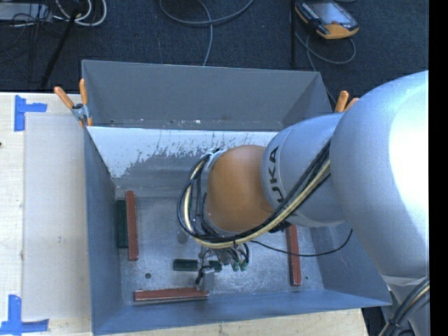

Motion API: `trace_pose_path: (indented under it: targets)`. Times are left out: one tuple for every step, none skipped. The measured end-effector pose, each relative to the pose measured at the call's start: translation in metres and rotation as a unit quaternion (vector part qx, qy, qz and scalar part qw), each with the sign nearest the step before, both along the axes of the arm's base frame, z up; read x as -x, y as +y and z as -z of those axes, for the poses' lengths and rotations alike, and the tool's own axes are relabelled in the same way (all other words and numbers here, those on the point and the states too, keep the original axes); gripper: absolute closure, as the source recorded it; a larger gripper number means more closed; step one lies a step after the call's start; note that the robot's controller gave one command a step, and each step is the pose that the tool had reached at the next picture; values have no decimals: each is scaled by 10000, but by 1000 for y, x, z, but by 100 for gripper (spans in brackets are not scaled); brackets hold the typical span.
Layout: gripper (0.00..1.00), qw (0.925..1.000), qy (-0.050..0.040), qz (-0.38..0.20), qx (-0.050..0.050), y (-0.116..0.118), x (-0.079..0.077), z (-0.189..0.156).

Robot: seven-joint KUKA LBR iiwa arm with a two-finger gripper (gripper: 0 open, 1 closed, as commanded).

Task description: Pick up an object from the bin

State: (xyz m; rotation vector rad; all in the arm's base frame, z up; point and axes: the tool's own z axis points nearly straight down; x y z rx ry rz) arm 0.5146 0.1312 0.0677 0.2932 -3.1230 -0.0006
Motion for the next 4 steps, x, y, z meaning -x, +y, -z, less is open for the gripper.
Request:
trace_pose_path:
  targets:
    - [0,10000,-17,5,-4,0,0,0]
    - [100,10000,-25,9,-6,0,-1,0]
    - [100,10000,-60,14,-10,0,-2,-77]
    - [100,10000,-48,16,-5,1,-4,-124]
